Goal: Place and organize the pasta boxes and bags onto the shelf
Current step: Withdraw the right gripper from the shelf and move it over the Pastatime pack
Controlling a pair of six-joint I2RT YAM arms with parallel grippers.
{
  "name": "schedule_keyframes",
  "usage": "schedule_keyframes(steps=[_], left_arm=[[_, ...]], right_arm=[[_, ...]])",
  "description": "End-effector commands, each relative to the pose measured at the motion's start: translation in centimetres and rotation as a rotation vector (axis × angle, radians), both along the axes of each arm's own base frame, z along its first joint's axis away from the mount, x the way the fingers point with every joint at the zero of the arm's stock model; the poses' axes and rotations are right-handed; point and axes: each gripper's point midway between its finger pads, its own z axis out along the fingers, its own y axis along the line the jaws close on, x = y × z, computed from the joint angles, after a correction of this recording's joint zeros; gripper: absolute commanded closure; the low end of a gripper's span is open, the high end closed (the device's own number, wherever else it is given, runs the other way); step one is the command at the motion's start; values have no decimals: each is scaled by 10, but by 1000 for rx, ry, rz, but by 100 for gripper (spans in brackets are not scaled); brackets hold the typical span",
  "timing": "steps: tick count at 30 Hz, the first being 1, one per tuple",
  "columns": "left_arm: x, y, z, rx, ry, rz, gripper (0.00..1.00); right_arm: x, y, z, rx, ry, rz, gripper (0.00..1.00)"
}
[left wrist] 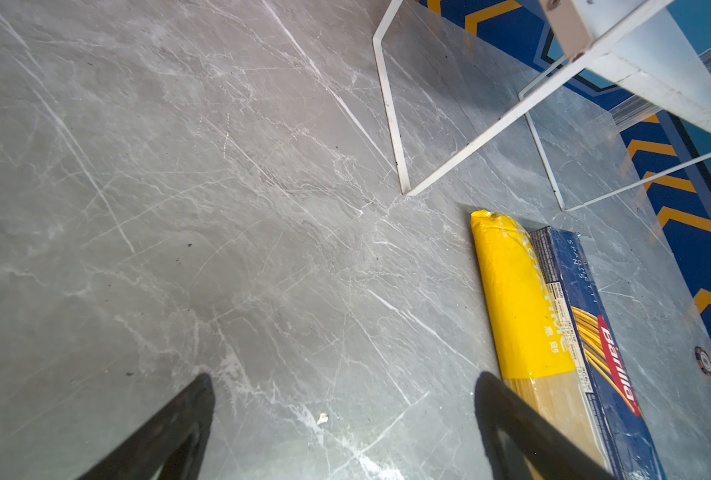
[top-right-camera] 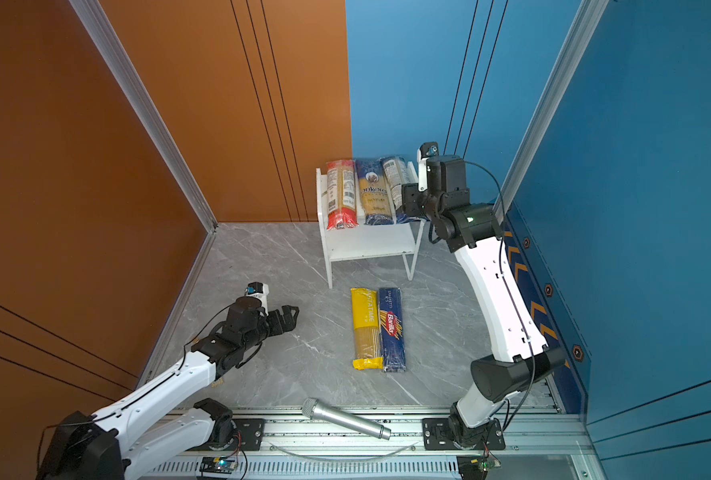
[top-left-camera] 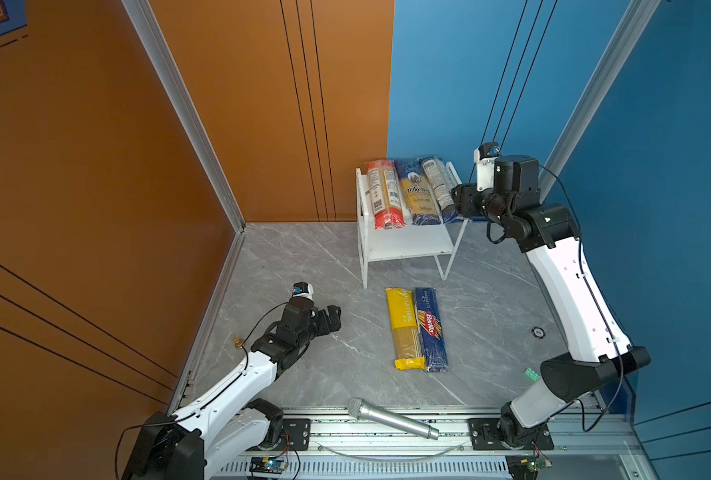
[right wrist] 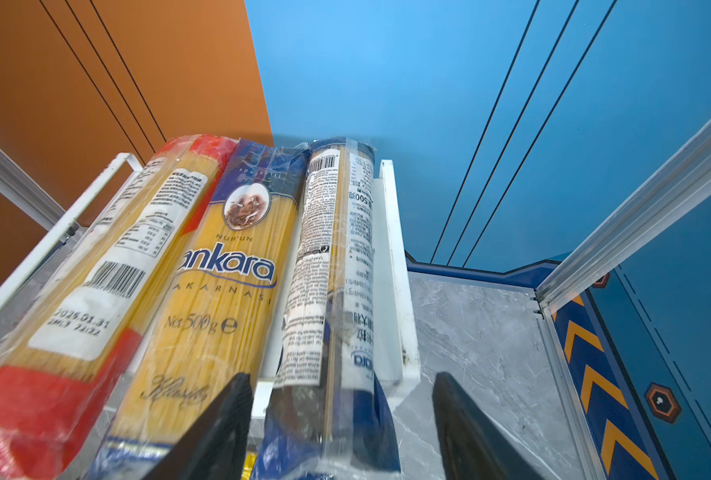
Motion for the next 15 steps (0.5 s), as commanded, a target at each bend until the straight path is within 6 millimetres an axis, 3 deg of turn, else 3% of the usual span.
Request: schedule_keyframes(steps=[1, 6, 15], left_arm=[[0, 0, -4, -4, 6, -4, 2], [4, -3, -5, -4, 13, -13, 2], [9, -7, -8, -1, 23, -23, 2]], right_arm=[[-23, 0, 3, 37, -1, 31, 33], [-54, -7, -14, 60, 32, 27, 32], [-103, -24, -69, 89, 120, -7, 30]])
